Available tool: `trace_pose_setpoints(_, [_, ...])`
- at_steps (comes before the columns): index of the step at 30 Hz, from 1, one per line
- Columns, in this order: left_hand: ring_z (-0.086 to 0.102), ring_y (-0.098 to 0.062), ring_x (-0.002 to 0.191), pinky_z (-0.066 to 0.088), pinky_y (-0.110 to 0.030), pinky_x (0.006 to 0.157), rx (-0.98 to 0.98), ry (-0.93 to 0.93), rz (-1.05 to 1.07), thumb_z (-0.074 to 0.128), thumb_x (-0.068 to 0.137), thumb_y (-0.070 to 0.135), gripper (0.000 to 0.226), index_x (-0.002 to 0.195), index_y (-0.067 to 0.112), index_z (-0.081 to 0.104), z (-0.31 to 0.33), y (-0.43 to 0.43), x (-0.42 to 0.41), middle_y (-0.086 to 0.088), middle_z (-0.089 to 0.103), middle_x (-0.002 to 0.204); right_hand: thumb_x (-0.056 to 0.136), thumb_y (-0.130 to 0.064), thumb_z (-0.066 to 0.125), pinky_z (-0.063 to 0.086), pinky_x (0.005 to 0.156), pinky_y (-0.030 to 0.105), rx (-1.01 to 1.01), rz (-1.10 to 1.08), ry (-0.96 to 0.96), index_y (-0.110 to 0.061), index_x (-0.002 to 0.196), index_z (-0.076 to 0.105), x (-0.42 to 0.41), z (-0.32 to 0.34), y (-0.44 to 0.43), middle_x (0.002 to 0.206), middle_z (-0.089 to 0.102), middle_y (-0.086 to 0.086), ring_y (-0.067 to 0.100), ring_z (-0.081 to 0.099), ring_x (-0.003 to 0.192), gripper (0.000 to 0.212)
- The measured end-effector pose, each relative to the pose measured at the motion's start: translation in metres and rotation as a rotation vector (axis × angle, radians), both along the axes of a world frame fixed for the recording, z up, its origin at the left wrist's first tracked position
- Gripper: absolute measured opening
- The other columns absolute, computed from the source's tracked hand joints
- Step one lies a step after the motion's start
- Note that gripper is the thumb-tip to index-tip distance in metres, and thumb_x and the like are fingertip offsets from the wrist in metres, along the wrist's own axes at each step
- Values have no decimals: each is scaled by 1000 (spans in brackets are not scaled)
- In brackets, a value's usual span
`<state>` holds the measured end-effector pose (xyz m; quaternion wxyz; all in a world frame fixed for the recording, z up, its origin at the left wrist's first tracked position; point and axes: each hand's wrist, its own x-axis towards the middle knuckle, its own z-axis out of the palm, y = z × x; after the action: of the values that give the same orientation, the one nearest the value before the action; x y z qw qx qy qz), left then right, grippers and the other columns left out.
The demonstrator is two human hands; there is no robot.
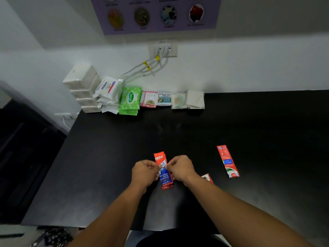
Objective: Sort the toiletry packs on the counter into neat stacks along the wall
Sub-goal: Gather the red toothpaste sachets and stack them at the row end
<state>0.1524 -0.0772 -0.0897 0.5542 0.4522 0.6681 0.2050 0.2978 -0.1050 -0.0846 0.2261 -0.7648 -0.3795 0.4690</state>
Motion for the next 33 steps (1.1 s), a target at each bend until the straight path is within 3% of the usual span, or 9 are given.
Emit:
trace_pose_setpoints(4, [65, -12, 60, 54, -25, 56, 43, 36, -21, 79, 83, 16, 14, 88, 10, 69, 0, 0, 0, -8, 74, 77, 84, -27, 75, 60, 80, 39, -3, 26, -62, -24, 85, 67, 2, -2, 3, 92, 70, -2, 13, 69, 87, 9])
trace_pose_setpoints(6, [66, -11, 64, 54, -25, 57, 86, 39, -2, 78, 84, 18, 13, 89, 12, 68, 1, 1, -1, -4, 74, 78, 86, -30, 73, 58, 84, 36, 16, 33, -118, -23, 98, 67, 2, -2, 4, 99, 69, -2, 12, 67, 93, 15])
trace_pose_setpoints(9, [68, -13, 73, 56, -28, 65, 153, 79, 14, 69, 92, 20, 9, 85, 22, 66, 4, 0, -2, 0, 72, 81, 95, -25, 62, 52, 92, 30, 114, 11, -173, -18, 128, 60, 0, -3, 4, 122, 64, 2, 14, 62, 109, 34])
trace_pose_setpoints(13, [72, -17, 79, 61, -40, 78, 168, 94, -16, 64, 96, 20, 19, 80, 29, 68, 2, 0, 0, 1, 74, 83, 98, -15, 55, 49, 100, 32, 95, 85, -128, -11, 139, 52, -3, -3, 6, 136, 57, 8, 19, 57, 122, 41])
trace_pose_setpoints(16, [73, -15, 83, 61, -41, 80, 148, 71, -46, 66, 94, 17, 9, 96, 21, 74, 4, -1, 4, 2, 74, 86, 94, -13, 62, 50, 100, 37, 42, 110, -138, -12, 134, 58, -6, -3, 10, 132, 60, 8, 21, 59, 120, 40])
trace_pose_setpoints(19, [72, -14, 85, 61, -42, 80, 149, 91, -96, 67, 93, 15, 15, 107, 15, 72, 4, -1, 6, 1, 74, 90, 89, -16, 69, 55, 93, 40, -3, 123, -174, -16, 120, 67, -10, -4, 13, 120, 67, 6, 19, 64, 109, 31])
trace_pose_setpoints(23, [71, -12, 89, 61, -42, 81, 159, 151, -144, 67, 93, 17, 23, 116, 14, 70, 3, -1, 6, 0, 73, 99, 88, -17, 70, 56, 91, 39, 13, 132, -161, -19, 120, 68, -9, -5, 13, 115, 69, 4, 18, 66, 105, 32])
trace_pose_setpoints(28, [58, 0, 78, 45, -15, 60, 230, 297, -223, 62, 97, 18, 23, 117, 12, 70, 2, -2, 9, -2, 70, 111, 84, -20, 75, 57, 87, 39, -31, 197, -235, -18, 110, 71, -11, -4, 15, 108, 70, 4, 20, 67, 99, 27])
trace_pose_setpoints(33, [57, 3, 71, 41, -13, 55, 253, 337, -232, 63, 96, 19, 20, 112, 12, 72, 1, -2, 8, -2, 72, 107, 83, -22, 76, 58, 86, 38, -29, 217, -248, -17, 110, 72, -11, -2, 16, 109, 71, 4, 19, 67, 99, 27])
